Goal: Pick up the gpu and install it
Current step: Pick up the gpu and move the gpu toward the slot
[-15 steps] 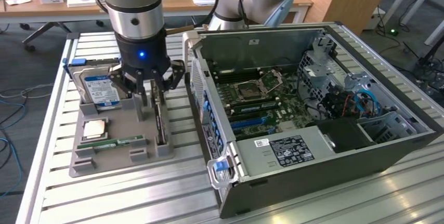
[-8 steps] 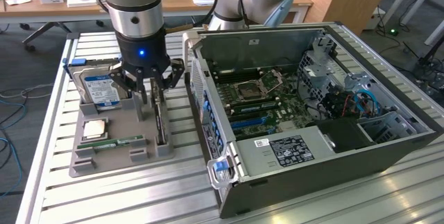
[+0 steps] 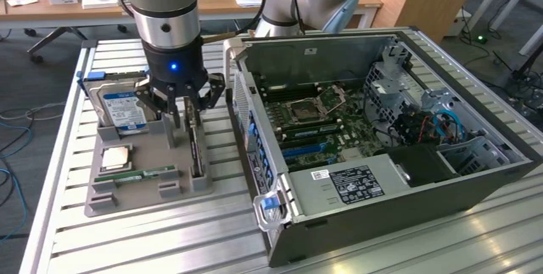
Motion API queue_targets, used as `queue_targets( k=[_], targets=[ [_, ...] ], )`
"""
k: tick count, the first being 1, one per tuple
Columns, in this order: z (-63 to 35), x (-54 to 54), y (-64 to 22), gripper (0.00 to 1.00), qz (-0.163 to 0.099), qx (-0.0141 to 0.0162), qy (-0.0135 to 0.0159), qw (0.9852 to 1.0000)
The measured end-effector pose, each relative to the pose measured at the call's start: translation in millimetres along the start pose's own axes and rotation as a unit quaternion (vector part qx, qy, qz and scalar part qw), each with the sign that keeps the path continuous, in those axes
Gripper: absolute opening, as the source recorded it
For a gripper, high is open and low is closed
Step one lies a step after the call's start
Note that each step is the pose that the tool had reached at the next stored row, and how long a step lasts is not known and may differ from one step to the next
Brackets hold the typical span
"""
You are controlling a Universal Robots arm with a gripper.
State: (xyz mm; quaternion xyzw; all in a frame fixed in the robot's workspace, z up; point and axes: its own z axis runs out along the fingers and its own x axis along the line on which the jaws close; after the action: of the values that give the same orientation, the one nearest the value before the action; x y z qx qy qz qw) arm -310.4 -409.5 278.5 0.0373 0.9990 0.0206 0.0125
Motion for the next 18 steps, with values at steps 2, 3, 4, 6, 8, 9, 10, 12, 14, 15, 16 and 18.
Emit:
queue_targets(
  k=[2,3,4,6,8,9,10,12,14,15,16,18],
  targets=[
    [2.2,0.1,0.7,0.42,0.0,0.0,0.0,1.0],
    [3.1,0.1,1.1,0.42,0.0,0.0,0.0,1.0],
    [3.6,0.1,1.4,0.42,0.0,0.0,0.0,1.0],
    [3.9,0.2,1.7,0.42,0.0,0.0,0.0,1.0],
    [4.3,0.2,1.9,0.42,0.0,0.0,0.0,1.0],
    [5.1,0.3,2.2,0.42,0.0,-0.0001,-0.0001,1.0],
    [6.3,0.3,2.3,0.42,0.0,0.0,0.0,1.0],
    [8.6,0.4,2.7,0.42,0.0,0.0,-0.0001,1.0],
    [10.2,0.5,3.1,0.42,0.0,0.0,0.0,1.0],
    [10.4,0.5,3.2,0.42,0.0,0.0001,0.0001,1.0],
    [10.4,0.5,3.2,0.42,0.0,0.0001,0.0001,1.0],
    [10.6,0.5,3.2,0.42,0.0,0.0001,0.0,1.0]
  ],
)
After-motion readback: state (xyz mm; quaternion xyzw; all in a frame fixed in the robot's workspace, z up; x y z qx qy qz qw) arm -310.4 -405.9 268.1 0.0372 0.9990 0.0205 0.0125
